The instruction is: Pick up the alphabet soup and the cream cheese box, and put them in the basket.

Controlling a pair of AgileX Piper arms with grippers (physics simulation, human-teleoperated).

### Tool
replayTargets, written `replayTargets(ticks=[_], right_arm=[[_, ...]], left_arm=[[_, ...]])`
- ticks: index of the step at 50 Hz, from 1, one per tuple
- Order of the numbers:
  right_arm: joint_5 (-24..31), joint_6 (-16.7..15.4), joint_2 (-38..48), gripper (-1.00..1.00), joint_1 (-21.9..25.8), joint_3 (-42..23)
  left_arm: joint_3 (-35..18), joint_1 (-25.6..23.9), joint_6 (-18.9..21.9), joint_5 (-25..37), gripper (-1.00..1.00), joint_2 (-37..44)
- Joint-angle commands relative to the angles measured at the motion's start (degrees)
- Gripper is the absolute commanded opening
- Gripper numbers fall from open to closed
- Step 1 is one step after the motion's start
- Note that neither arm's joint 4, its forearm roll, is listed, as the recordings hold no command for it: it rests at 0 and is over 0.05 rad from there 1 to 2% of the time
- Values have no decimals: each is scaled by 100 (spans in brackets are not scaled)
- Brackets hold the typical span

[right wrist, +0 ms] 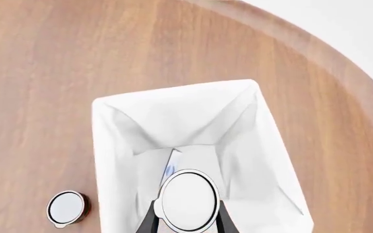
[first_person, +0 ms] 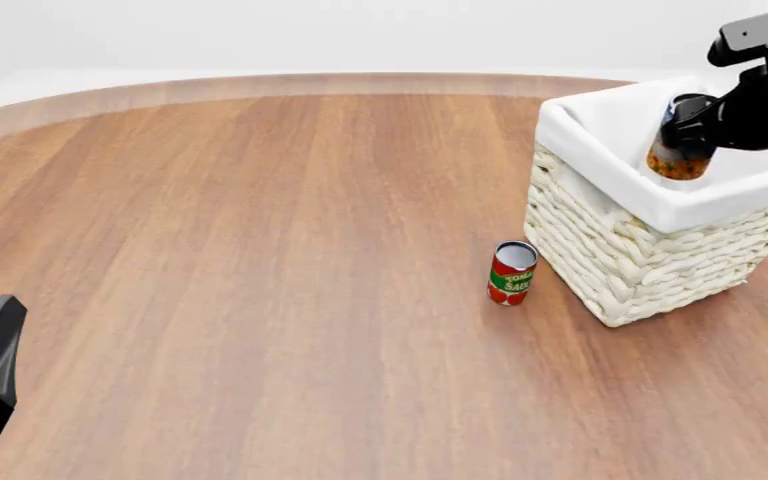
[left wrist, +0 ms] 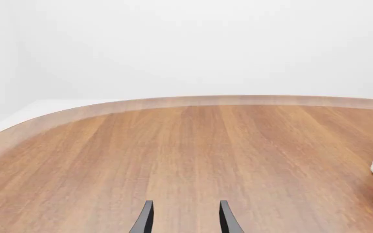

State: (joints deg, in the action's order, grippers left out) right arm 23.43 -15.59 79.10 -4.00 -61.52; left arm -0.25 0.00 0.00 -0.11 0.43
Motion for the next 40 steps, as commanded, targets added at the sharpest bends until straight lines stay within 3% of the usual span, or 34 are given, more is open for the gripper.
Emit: replayTargets(ticks=[1,22,29,40], right_arm=[[-146,97,209,-100,-40,-86],[-249,108,658,-100,-26,-336],[-509,122,732,-100,-72,-128],[-461,113,827,-100,-143,-178]], left_arm=[[0,0,0,0,100,0],[0,0,0,0,100,0],[0,0,0,0,100,0],[0,0,0,0,100,0]])
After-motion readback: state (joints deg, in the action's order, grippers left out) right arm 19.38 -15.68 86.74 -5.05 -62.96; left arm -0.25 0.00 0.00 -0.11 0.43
